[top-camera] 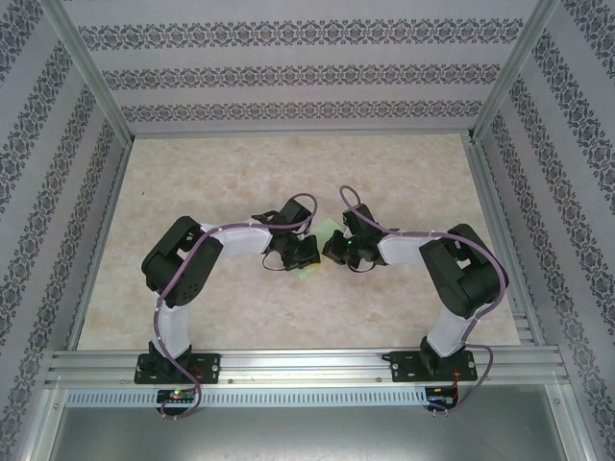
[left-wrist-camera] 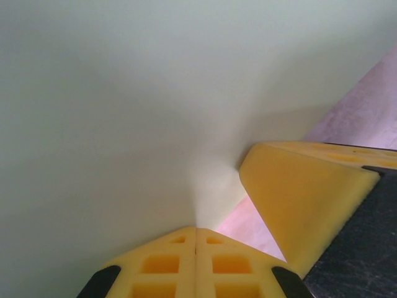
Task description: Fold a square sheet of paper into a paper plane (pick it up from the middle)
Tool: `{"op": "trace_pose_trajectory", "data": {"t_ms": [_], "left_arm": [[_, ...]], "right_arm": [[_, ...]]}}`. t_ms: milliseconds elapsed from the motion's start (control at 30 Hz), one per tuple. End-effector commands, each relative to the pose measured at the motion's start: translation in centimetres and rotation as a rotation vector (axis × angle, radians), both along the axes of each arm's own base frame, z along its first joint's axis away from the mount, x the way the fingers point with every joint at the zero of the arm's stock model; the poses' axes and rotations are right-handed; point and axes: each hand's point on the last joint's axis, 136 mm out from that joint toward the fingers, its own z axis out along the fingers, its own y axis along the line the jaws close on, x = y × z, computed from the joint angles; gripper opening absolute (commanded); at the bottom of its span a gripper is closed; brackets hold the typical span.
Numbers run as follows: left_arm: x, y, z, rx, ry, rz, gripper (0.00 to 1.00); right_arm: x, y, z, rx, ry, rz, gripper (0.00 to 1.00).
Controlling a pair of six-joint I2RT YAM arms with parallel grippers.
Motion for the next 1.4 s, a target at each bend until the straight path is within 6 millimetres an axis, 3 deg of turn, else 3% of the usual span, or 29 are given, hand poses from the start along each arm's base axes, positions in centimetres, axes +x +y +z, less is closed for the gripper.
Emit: {"op": "trace_pose_trajectory", "data": {"t_ms": [0,133,333,600,767,1033,1367], "left_arm": [[0.2,-1.8,1.3,-0.080,-0.022,-0.023,0.00],[0.3,-2.2,1.5,-0.104,-0.033,-0.026,0.00],[-0.4,-1.0,-0.2,-0.033,0.008,-0.012,0.00],[-1.0,0.4,-1.7,0.048,0.038,0.000,0.00],[-1.2,0.6,-2.1,0.059,0.046,0.000,0.00],[-1.8,1.5,-2.6,0.107,0.070,0.004,0.00],[-3.1,3.3,-3.8,0.187,0.114,0.010,0.00]], "right_arm": [[-0.6,-0.5,-1.4,-0.021,0.037,-0.004,0.00],[-0.7,-0.5,-1.7,-0.016,0.044,-0.005,0.00],[-0.5,-0.3,-1.3,0.002,0.035,-0.002,0.00],[0.0,0.4,1.4,0.070,-0.028,0.016,0.00],[-0.6,0.3,0.5,0.068,0.003,0.011,0.00],[-0.5,-1.4,-1.8,-0.016,0.053,-0.024,0.00],[2.6,-5.6,-2.0,-0.065,0.027,-0.085,0.00]]}}
